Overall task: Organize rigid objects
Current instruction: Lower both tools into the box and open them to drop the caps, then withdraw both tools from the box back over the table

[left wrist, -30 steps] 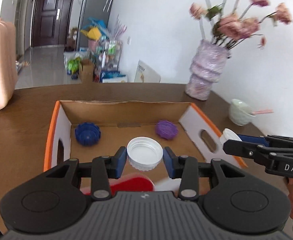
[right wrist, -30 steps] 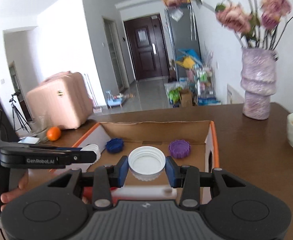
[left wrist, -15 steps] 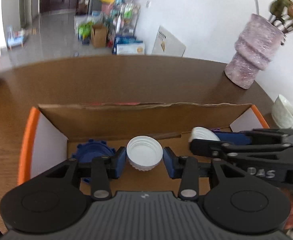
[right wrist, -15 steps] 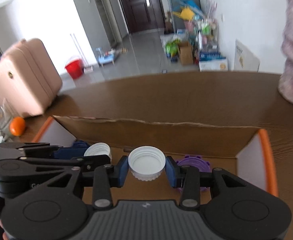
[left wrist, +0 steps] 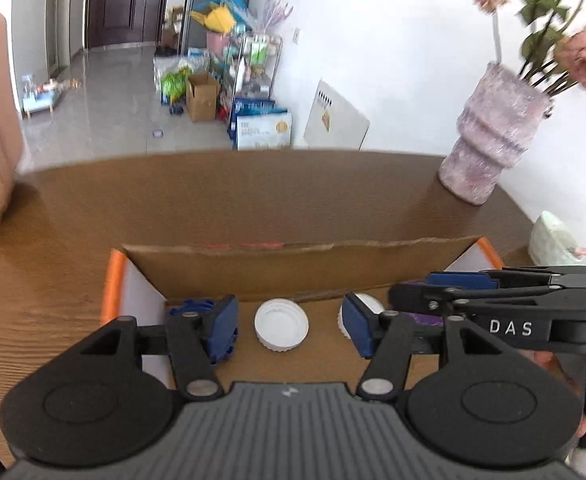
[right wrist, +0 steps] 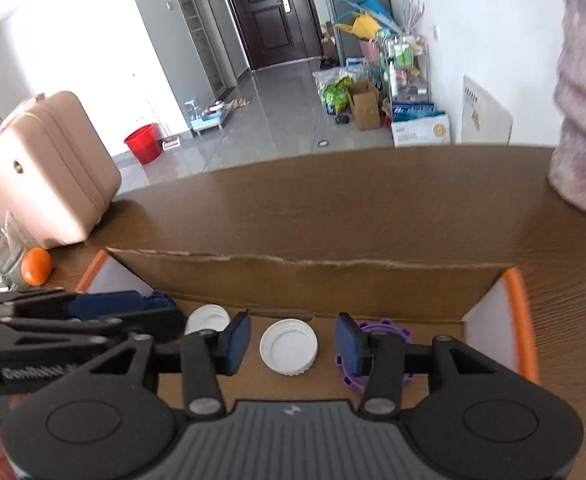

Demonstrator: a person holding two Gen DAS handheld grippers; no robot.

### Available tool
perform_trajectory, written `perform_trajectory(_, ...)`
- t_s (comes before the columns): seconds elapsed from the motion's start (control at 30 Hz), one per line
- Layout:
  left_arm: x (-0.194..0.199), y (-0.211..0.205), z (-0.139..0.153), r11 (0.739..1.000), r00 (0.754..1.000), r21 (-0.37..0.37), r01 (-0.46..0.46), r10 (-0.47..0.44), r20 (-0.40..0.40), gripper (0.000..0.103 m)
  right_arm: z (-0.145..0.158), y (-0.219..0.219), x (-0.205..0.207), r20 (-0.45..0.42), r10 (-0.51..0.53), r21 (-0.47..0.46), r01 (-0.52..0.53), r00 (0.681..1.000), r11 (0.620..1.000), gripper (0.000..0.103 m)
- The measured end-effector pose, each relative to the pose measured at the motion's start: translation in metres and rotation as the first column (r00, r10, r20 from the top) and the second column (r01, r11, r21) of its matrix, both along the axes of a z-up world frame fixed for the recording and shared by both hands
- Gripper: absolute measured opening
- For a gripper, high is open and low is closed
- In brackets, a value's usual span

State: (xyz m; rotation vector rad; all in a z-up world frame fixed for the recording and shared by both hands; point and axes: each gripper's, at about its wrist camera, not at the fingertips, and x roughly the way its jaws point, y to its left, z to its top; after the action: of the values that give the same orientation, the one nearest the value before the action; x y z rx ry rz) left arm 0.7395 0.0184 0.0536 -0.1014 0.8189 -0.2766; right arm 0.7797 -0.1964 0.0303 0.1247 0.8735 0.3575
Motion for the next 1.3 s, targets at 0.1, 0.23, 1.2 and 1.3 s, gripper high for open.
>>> perform_trajectory(0.1,-0.025,0.005,0.031,1.0,0.999,0.03,-0.01,0.009,0.04,0.066,0.027,-0.006,-0.02,0.025,-0.007,-0.024,0.008,1.0,1.0,0.048)
perform_trajectory(0.23,-0.069,0.013,0.07,0.997,0.994,0.07,-0.045,0.038,0.099,0.075,0.072,-0.022,-0.061,0.083,-0.015,-0.032,0.018,0.996,0.999,0.059)
perform_trajectory(1.2,-0.498,0.009,0.069,0.988,0.845,0.119,-0.101,0.022,0.535,0.103,0.072,-0.085,-0.47,0.438,0.031,-0.068,-0.001,0.898,0.998,0.074)
perform_trajectory(1.3,-0.524,-0.001,0.051,0.987,0.853,0.115,-0.113,0.036,0.521,0.103,0.048,-0.085,-0.496,0.424,0.023,-0.065,0.005,0.905,0.998,0.074)
